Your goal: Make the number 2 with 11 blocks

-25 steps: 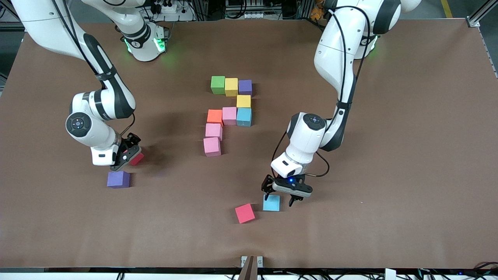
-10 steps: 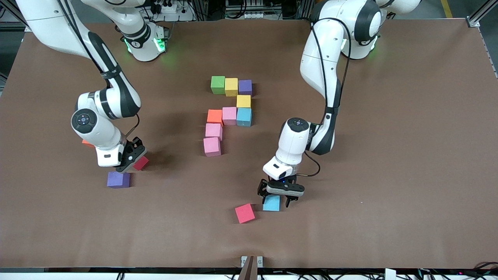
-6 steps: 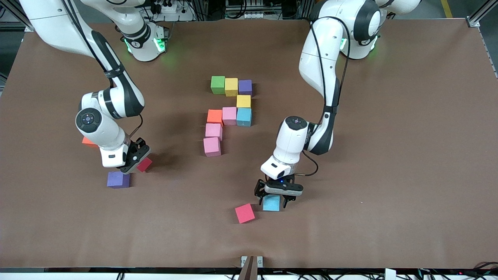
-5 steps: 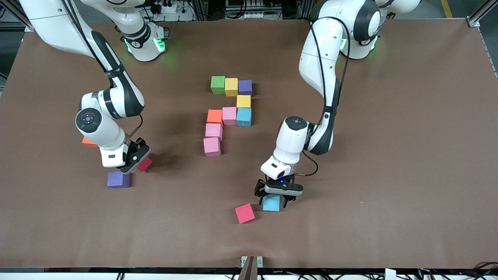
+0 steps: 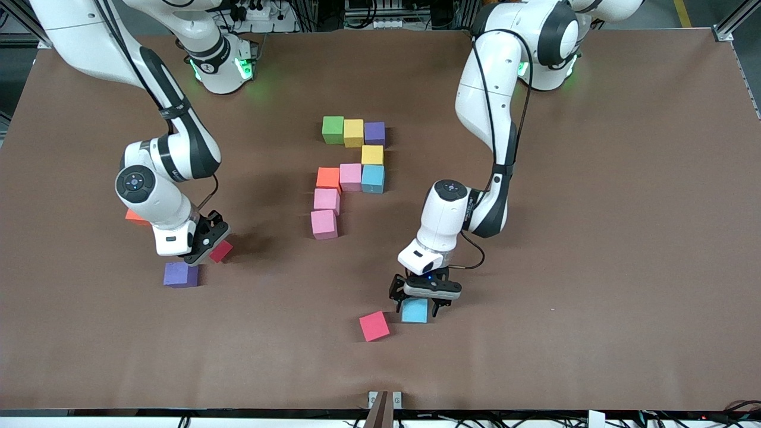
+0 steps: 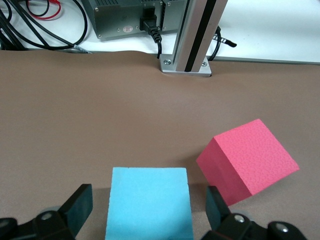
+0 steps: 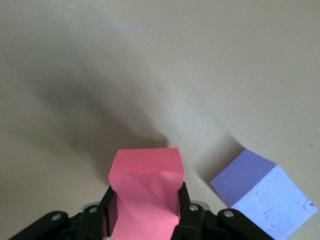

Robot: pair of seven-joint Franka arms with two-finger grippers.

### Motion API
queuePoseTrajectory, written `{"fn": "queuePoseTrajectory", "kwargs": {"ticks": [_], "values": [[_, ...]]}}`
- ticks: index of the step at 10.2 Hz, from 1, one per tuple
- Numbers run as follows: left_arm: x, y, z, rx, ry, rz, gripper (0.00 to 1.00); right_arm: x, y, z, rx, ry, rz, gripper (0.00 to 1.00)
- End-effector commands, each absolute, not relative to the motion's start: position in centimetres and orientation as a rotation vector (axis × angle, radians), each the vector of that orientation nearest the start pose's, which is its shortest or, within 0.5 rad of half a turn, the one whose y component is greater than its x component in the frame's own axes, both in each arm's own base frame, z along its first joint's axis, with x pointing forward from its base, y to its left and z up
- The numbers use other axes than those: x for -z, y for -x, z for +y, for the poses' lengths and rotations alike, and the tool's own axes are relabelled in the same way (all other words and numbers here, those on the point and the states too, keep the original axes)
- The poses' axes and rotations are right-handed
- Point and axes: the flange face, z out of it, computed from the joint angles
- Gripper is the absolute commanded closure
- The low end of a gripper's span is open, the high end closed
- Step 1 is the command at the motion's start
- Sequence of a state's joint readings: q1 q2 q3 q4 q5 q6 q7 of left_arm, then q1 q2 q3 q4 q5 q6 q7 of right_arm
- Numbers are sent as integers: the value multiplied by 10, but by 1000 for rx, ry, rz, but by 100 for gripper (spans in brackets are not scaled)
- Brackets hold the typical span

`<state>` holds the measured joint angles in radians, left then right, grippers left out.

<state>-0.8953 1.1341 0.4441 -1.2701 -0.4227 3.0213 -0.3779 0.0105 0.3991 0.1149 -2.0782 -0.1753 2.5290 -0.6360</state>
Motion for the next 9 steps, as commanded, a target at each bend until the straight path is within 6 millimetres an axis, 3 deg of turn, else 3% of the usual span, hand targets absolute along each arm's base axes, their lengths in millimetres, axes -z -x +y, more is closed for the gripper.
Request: {"fn": "queuePoseTrajectory", "kwargs": {"ticks": [1, 9], "values": [[-174, -659, -429, 1190, 3105, 84, 0, -244, -588, 73, 63, 2895, -1383, 100], [-172, -663, -423, 1204, 3082, 95, 0, -244, -588, 72, 66, 2898, -1359, 100]]}}
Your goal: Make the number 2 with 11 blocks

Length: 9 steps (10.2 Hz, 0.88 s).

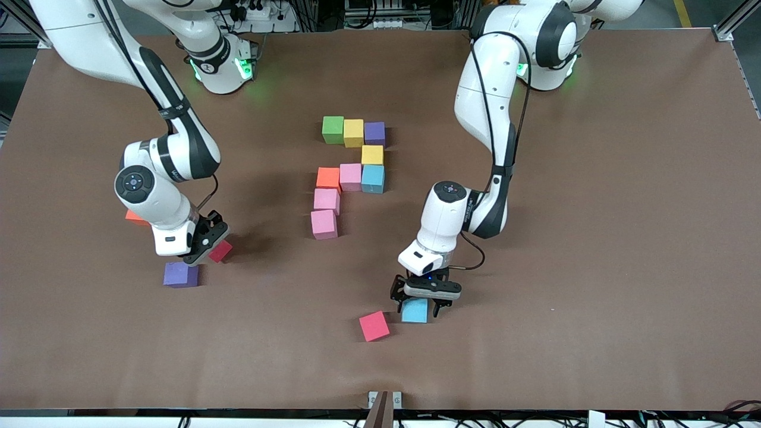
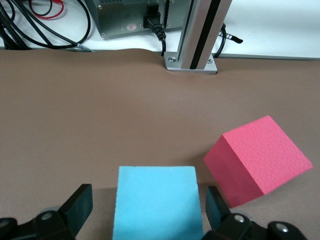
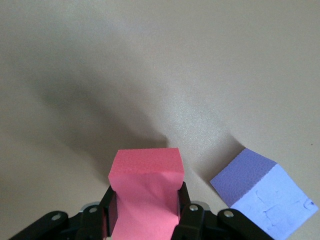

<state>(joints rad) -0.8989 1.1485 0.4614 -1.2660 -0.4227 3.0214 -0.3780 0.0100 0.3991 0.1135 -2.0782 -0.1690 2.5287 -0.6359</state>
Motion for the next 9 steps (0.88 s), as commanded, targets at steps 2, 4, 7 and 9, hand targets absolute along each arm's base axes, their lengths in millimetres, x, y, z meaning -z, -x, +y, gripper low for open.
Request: {"fn": "queuePoseTrajectory", "kwargs": {"ticks": [2, 4, 7, 9], "values": [[-173, -664, -424, 1225, 3080, 99, 0, -244, -588, 73, 67, 2896, -1359, 100], [-174, -664, -423, 1229, 3080, 98, 0, -244, -588, 73, 67, 2896, -1359, 100], [-172, -665, -422, 1225, 3078, 99, 0, -244, -588, 73, 67, 2897, -1357, 100], [-172, -665, -422, 1225, 3078, 99, 4, -244, -588, 73, 67, 2897, -1357, 100]]}}
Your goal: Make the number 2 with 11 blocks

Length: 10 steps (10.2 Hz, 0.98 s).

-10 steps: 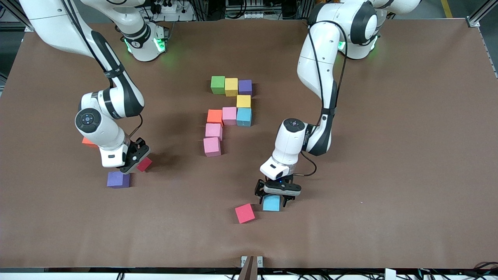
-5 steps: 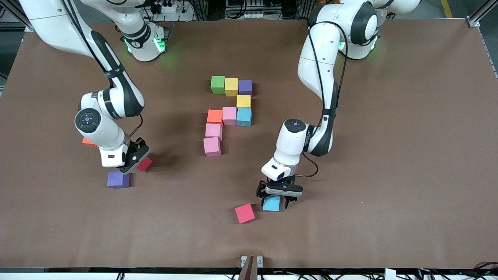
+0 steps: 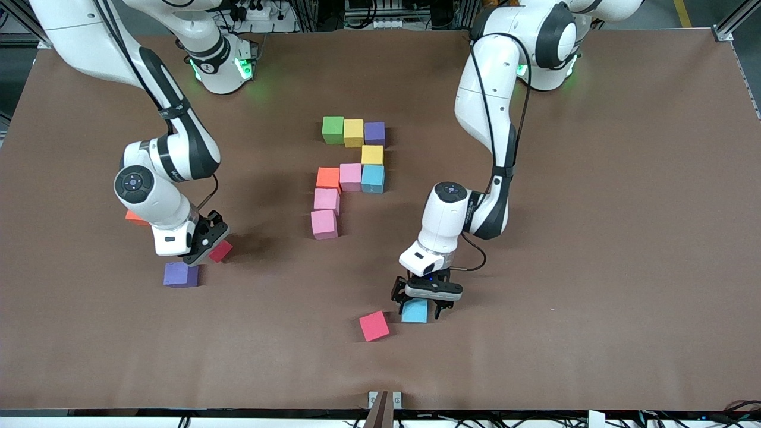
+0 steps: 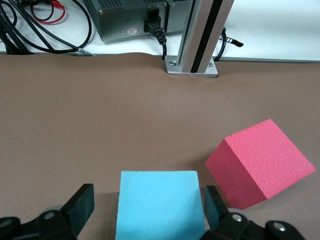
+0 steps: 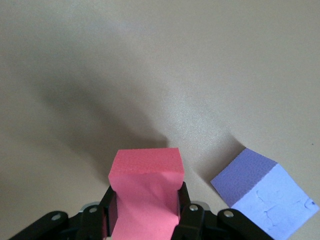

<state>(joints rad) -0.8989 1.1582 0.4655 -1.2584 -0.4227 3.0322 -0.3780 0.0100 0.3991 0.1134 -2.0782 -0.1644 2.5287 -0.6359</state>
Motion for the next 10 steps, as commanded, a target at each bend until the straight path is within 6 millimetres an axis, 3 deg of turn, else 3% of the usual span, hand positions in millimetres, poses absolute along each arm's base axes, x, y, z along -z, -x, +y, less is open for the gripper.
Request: {"fn": "queuePoseTrajectory", "kwargs": {"ticks": [1, 6, 10], "values": [[-172, -665, -422, 1225, 3078, 99, 5, -244, -588, 73, 67, 2897, -1357, 100], [-172, -664, -423, 1224, 3080, 97, 25, -244, -588, 73, 73, 2896, -1318, 100], [-172, -665, -422, 1224, 3079, 94, 50, -245, -588, 78, 78, 2895, -1307, 100]]}}
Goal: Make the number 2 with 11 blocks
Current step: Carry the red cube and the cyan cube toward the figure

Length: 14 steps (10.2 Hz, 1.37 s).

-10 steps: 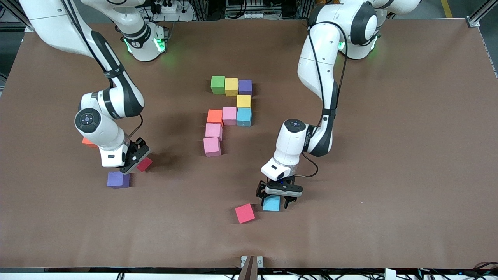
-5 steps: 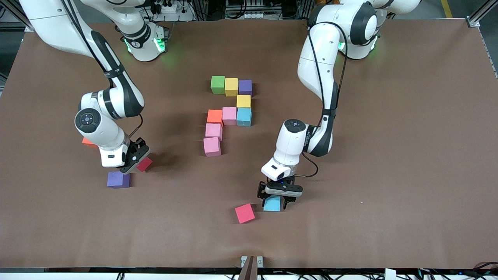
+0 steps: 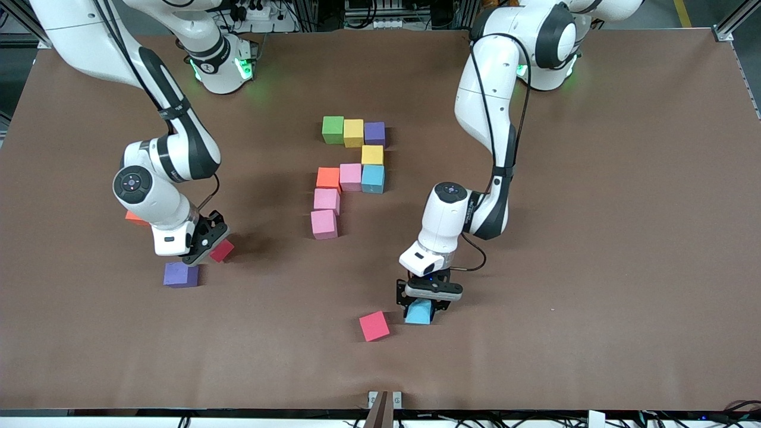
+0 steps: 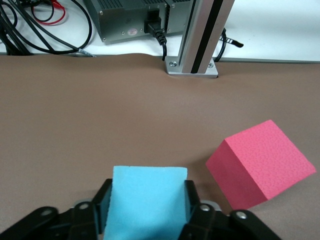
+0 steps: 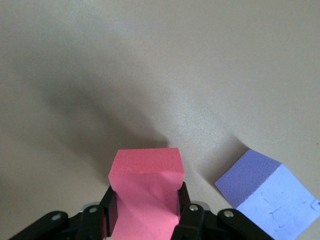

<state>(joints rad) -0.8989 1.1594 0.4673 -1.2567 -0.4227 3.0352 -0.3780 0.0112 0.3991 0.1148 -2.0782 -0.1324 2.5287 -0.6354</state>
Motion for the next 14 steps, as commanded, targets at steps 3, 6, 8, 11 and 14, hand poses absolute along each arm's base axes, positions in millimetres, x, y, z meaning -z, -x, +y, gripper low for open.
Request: {"fn": "queuePoseTrajectory", "kwargs": {"ticks": [3, 6, 8, 11, 14], "values": [[-181, -666, -423, 1238, 3082, 97, 53, -248, -587, 95, 92, 2910, -1271, 100], [-209, -664, -435, 1268, 3116, 88, 53, -253, -587, 114, 114, 2914, -1231, 100], [-255, -661, -450, 1307, 3173, 60, 53, -254, -584, 131, 120, 2920, -1187, 100], [-290, -653, -459, 1221, 3259, 37, 53, -266, -581, 170, 108, 2930, -1088, 100], [-329, -657, -453, 1041, 3326, 8, 53, -281, -568, 234, 136, 2937, -952, 100]]}}
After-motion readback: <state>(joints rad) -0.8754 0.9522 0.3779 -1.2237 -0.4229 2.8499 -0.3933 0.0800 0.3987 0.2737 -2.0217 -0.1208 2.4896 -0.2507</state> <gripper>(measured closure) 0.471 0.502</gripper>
